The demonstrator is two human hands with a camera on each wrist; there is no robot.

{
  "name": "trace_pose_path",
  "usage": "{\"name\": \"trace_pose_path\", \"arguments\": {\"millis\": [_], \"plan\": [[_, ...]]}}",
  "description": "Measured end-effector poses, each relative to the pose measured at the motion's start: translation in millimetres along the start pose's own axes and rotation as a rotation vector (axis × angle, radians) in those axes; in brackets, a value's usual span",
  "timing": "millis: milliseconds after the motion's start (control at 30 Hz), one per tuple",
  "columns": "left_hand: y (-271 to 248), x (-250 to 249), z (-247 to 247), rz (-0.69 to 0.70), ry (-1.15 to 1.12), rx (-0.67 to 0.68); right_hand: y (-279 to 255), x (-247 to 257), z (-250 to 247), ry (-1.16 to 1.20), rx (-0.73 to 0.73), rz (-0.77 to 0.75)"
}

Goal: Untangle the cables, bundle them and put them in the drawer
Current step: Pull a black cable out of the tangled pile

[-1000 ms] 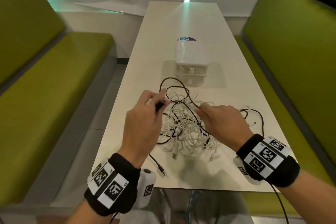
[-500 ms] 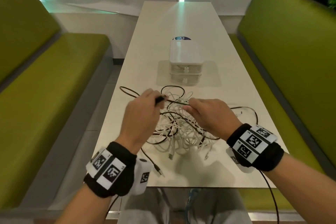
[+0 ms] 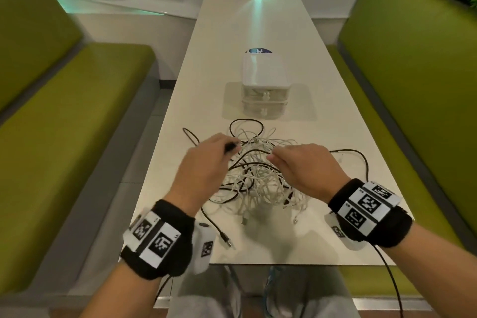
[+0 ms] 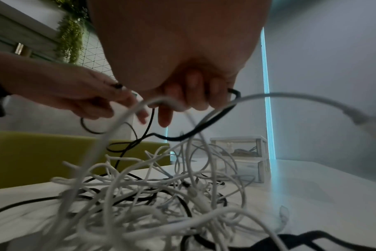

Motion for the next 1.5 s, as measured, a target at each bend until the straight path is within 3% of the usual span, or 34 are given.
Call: {"name": "trace_pose_path", "arguments": {"millis": [100,200,300,400,533,600,667,767,933,1033,1133,1167,1267,1333,1400,1500], "plan": [[4.9,-33.1,24.9,0.148,0.062,0.110,-2.5,6.9,-4.0,0.077,-0.079,-0.041],[10.2,-42.0,32.5,0.165,0.117,0.122,-5.9,4.8,-9.1,0.100,-0.126,-0.064],[9.5,-42.1,29.0,0.193,0.049,0.106,-7.8,1.1,-7.2,0.132,-0.080,-0.076],[9.2,-30.1,8.0,0.234,-0.102,-0.104,-7.4,-2.7,-3.1,0.303,0.022,-0.042],[-4.3,-11.6,-16.4,0.212,-0.313,-0.466,0.7,-7.6,-13.6,0.620,-0.028,-0.018],[-18.0,-11.3,-14.9,0.227,-0.477,-0.583,4.4,-4.9,-18.7,0.596,-0.043,-0.060],[-26.1,-13.3,-9.7,0.259,-0.649,-0.615,5.8,-2.4,-23.8,0.482,-0.072,-0.108],[-25.8,-21.8,-14.6,0.295,-0.709,-0.622,9.9,-6.3,-37.8,0.337,-0.134,-0.104],[-12.2,-30.9,-37.8,0.370,-0.701,-0.666,16.0,-12.0,-79.0,0.182,-0.424,-0.086],[-2.8,-7.8,-26.8,0.254,-0.566,-0.584,17.4,-9.3,-62.2,0.167,-0.256,-0.038],[5.8,22.1,2.4,-0.044,-0.280,-0.219,9.8,-5.8,-25.8,0.140,-0.013,-0.028],[2.9,25.0,8.1,-0.076,-0.242,-0.143,6.3,-3.4,-16.4,0.135,0.030,-0.042],[-8.9,2.4,10.5,0.084,-0.236,-0.139,0.1,6.8,-3.6,0.131,0.024,-0.093],[-11.7,-24.9,21.3,0.209,-0.142,-0.012,0.4,13.5,-3.8,0.167,-0.021,-0.122],[-9.6,-36.9,33.8,0.217,-0.041,0.098,1.0,16.4,-5.5,0.211,-0.037,-0.147],[-6.0,-38.7,29.5,0.242,-0.029,0.040,-3.9,15.3,-6.6,0.247,-0.016,-0.184]]}}
Point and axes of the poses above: each hand's wrist, its own y-axis towards the middle knuckle, its own z-axis out of the palm, x = y × z, the point moved 5 cm from there along y, towards the middle knuckle, and after that the axes turned 4 degrees about x, right-handed, at the moved point
